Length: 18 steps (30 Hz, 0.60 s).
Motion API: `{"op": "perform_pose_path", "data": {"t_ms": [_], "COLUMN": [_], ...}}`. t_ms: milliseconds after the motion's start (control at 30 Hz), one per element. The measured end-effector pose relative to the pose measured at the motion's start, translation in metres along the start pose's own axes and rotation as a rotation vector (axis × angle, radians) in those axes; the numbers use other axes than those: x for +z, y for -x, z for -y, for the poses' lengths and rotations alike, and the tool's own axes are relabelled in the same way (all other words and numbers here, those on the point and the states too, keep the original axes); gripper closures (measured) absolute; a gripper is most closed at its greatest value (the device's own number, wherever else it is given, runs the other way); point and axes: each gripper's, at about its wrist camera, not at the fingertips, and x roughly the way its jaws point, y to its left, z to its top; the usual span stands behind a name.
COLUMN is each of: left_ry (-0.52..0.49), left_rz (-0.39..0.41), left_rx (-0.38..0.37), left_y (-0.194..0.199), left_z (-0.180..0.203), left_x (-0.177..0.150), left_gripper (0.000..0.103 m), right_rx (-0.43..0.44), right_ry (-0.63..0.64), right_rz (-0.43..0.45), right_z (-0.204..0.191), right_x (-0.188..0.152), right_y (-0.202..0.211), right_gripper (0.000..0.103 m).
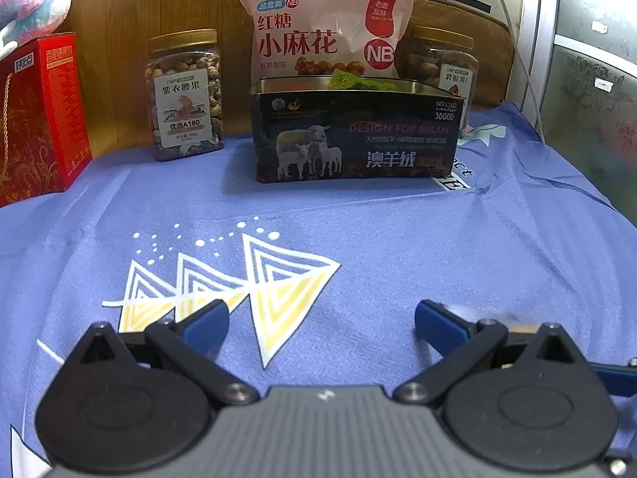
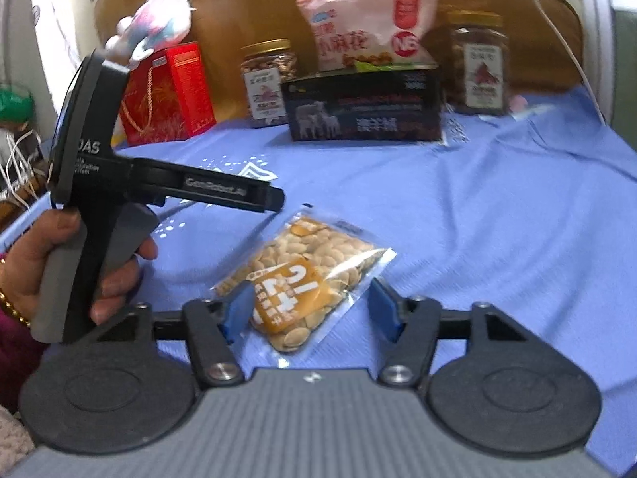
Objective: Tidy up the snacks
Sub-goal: 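Grasp the clear nut bag with orange label using the left tool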
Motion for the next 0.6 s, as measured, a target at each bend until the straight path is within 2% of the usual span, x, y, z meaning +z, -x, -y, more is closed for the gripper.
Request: {"op": "perform_pose_path", "data": {"t_ms": [100, 233, 367, 600], "left_ry": [0.013, 0.030, 0.030, 0.045], "left_rz": [0.004, 0.010, 0.010, 0.010], "left_rx": [-0.001, -0.012, -0.011, -0.031], "left_y": [0.001, 0.002, 0.002, 0.004], "left_z": [-0.002, -0.004, -0.004, -0.006], "left_x": [0.000, -0.001, -0.001, 0.000], "left_gripper": [0.000, 0.000, 0.000, 0.000], "right_rx": [-0.016, -0.006, -0.016, 0.002], "right_ry": [0.022, -0.036, -0.028, -0.004], "right_rz": [0.010, 0.014, 0.028, 0.107], "right_z": [-0.001, 0.008, 0.001, -0.003], "right_x": [0.007, 0.015, 0.013, 0.018], "right_y": [-0.009, -0.015, -0.012, 0.002], "right_gripper": [0.057, 0.071, 0.074, 0.077]}}
